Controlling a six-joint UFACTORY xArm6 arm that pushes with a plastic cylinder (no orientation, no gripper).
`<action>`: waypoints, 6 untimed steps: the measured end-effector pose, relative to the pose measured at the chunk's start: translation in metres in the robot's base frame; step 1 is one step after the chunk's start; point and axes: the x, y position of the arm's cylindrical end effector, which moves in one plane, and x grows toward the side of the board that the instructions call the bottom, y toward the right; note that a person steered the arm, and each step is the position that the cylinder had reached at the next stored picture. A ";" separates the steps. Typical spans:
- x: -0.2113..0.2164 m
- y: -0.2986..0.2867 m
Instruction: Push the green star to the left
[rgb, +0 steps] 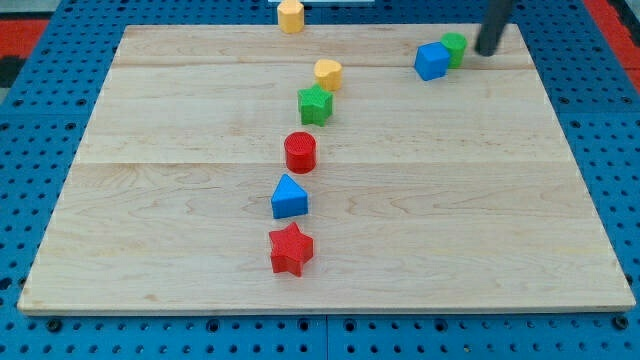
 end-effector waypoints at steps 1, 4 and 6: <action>0.026 -0.086; 0.086 -0.153; 0.067 -0.207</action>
